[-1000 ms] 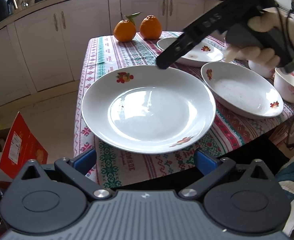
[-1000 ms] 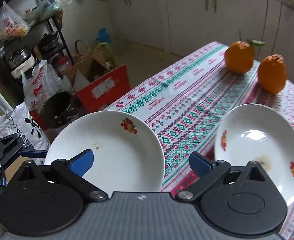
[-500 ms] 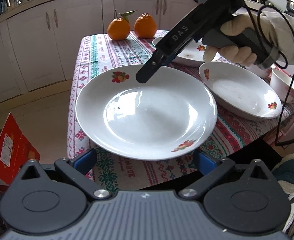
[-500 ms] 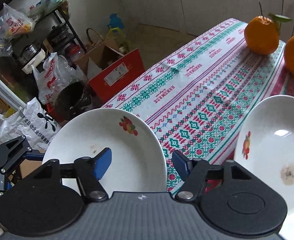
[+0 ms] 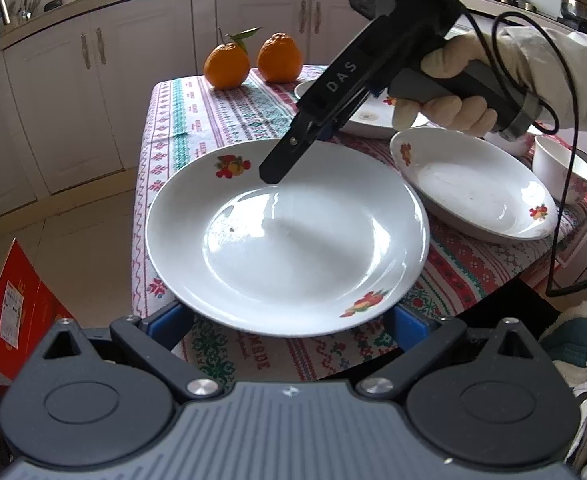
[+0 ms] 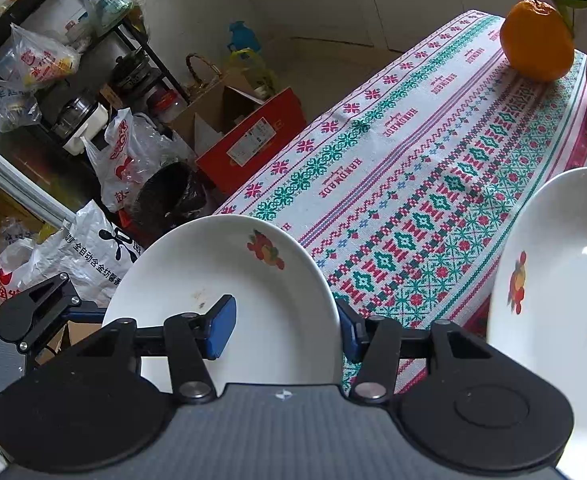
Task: Organize plates and bowls
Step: 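Lift the white flower plate off the tablecloth with the right gripper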
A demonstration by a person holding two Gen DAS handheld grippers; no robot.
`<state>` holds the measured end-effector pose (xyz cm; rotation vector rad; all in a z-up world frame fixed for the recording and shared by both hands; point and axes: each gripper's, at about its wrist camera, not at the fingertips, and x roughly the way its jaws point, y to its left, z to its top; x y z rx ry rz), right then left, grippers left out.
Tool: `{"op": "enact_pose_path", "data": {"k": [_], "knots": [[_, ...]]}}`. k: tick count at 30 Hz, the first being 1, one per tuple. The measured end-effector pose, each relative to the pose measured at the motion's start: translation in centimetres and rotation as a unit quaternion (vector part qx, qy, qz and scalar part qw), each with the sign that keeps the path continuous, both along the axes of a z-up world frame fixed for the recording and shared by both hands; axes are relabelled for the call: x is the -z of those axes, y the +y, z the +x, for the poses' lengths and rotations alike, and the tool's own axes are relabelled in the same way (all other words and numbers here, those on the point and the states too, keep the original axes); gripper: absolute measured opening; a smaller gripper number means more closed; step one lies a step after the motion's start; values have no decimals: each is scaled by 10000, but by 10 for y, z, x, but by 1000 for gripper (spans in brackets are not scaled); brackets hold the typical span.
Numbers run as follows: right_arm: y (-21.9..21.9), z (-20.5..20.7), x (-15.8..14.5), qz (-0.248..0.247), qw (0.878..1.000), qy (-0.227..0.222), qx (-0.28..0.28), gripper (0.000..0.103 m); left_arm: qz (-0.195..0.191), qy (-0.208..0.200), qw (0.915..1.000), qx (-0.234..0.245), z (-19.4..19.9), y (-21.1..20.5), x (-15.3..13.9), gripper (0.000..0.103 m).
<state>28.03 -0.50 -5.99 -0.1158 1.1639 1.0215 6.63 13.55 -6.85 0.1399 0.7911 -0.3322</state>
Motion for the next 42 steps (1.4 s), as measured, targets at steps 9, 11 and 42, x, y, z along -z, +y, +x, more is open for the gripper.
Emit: {"op": "enact_pose_path", "data": {"k": [9,11,42], "knots": [[0,3,-1,0,10000,-29,59,59,-38,59,10000,39,5,3,0,100],[0,7,-1,4,9999,-32,102,59,-14,53,10000,64,9,4,0,100],[1,73,0,22,9969,-405,681,59,13,-138,9995,290,82,16,3,99]]}}
